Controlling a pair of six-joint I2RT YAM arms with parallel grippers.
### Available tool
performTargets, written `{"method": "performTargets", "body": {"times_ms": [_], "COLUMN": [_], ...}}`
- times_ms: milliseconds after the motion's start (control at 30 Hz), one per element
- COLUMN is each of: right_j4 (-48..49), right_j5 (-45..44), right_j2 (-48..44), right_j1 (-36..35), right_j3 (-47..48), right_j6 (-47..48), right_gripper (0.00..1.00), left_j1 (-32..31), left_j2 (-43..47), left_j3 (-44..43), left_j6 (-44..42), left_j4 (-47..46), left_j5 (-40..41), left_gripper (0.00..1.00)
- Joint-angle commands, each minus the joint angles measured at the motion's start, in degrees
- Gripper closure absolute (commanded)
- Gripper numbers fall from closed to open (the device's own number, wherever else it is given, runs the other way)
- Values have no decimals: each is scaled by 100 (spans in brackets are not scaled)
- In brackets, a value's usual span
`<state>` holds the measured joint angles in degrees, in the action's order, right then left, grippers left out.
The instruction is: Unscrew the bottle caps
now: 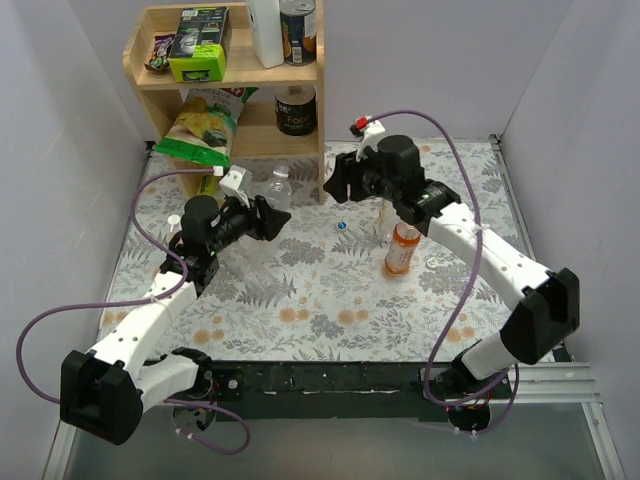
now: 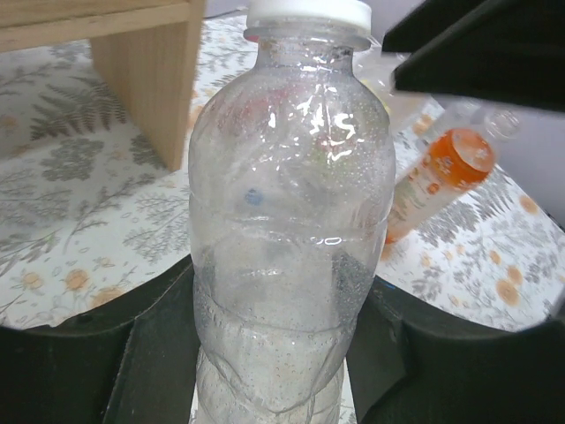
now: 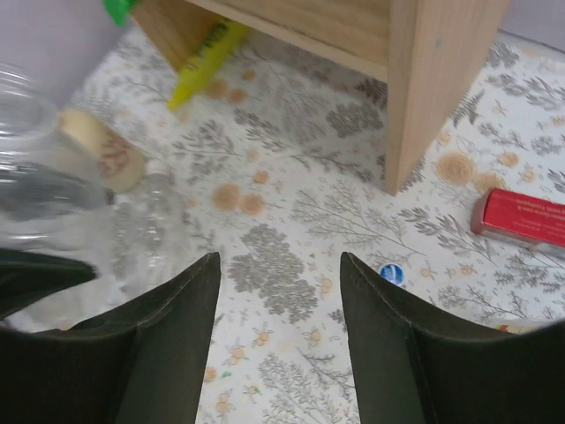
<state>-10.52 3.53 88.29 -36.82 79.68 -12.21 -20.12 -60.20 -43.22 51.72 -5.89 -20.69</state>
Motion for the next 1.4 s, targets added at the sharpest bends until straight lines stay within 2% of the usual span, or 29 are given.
{"method": "performTargets", "body": {"times_ms": [0,133,333,600,833,1167,1200,1233,1300,1333,1367], "right_j4": [269,937,1271,1149,1167,1114,1097,1088,1061,1061,1061], "right_j5": [1209,2272,2871,2890,2952,2961,2934,2908,2890,2864,2829], "right_j2": [-742,-1042,-919,-699,-664,-568,-559,-541,-524,-489,-488], "right_j1": [140,140,122,-9,-89,-168,-168,-168,-168,-168,-168], "right_j3": [22,-40,21,65,-22,-163,-172,-172,-137,-119,-111], "right_j6": [-422,-1151,-1583,-1601,-1592,-1495,-1478,-1460,-1416,-1399,-1320], "right_gripper": [36,34,35,37,49,51,55,69,84,97,99], "left_j1": [-97,-220,-422,-625,-678,-686,-678,-686,-686,-686,-686], "left_j2": [0,53,158,202,158,193,193,193,202,202,202], "left_j3": [-37,33,130,165,130,130,121,130,130,139,130], "left_j6": [-136,-207,-294,-391,-391,-374,-374,-374,-374,-356,-347], "left_j4": [-307,-500,-650,-642,-536,-501,-492,-492,-501,-501,-501], "left_j5": [-954,-1551,-1912,-1922,-1510,-1218,-1218,-1218,-1157,-1122,-1096], "left_gripper": [69,69,68,68,69,69,69,69,69,68,66]}}
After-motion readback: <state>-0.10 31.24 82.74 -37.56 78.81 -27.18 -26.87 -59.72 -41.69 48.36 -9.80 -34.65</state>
